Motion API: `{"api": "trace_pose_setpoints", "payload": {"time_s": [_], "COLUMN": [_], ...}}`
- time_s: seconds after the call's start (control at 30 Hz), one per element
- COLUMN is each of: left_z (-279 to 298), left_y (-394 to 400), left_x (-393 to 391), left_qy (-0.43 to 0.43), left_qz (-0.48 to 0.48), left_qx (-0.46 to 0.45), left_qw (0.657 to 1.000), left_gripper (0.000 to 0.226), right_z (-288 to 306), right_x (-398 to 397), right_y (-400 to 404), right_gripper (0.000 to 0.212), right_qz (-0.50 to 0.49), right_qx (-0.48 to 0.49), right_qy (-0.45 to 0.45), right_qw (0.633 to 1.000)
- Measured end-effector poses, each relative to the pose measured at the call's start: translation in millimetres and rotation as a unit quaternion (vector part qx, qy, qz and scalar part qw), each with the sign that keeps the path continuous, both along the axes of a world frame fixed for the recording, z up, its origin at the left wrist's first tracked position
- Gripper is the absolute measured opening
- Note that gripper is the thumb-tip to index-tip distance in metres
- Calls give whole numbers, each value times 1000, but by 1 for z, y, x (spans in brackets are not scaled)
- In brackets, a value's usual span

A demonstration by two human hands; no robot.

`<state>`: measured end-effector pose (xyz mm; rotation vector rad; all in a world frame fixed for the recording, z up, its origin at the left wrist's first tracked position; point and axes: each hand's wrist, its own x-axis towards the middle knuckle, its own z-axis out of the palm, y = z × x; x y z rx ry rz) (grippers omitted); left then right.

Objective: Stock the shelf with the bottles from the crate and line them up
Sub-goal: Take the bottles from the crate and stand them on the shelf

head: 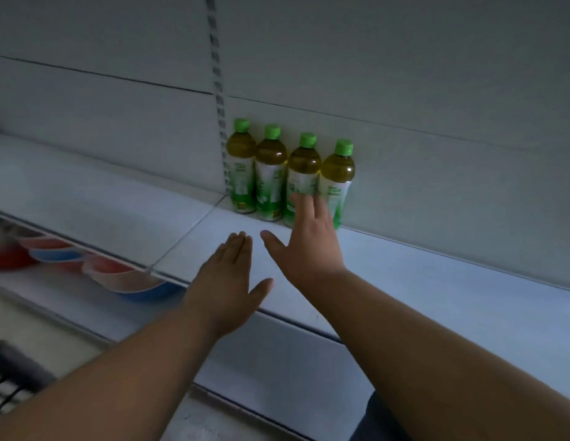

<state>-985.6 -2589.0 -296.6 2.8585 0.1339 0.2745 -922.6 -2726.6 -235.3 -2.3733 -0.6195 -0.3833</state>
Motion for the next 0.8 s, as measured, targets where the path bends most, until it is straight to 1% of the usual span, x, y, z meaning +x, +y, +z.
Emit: {"api": "trace_pose_setpoints", "payload": {"time_s": [0.13,0.23,0.33,0.47,0.57,0.67,0.8], "left_z": [21,24,13,-14,-32,-65,-130], "left_y": [48,77,99,112,113,117,121], "left_x": [-98,-185,-264,-347,-384,-399,-404], "left_qy": [-27,-17,17,70,97,108,127], "left_qz": [81,173,276,389,453,511,587], "left_qx": [1,6,7,-2,-10,-44,-75], "left_qw": [996,985,961,919,886,852,796], "left_gripper": [91,87,88,90,89,88,91], "right_z": [8,6,-2,-25,-45,-79,-139], "right_x": [-66,-119,-168,-219,-246,-260,-268], "right_y": [55,97,138,187,214,240,277], "right_gripper": [63,58,54,57,53,51,49], "right_qz": [116,210,301,407,455,497,560], "right_qx": [1,-7,-27,-75,-100,-136,-221], "right_qy": [3,-8,-3,22,44,51,56], "right_qw": [993,978,953,910,884,856,797]}}
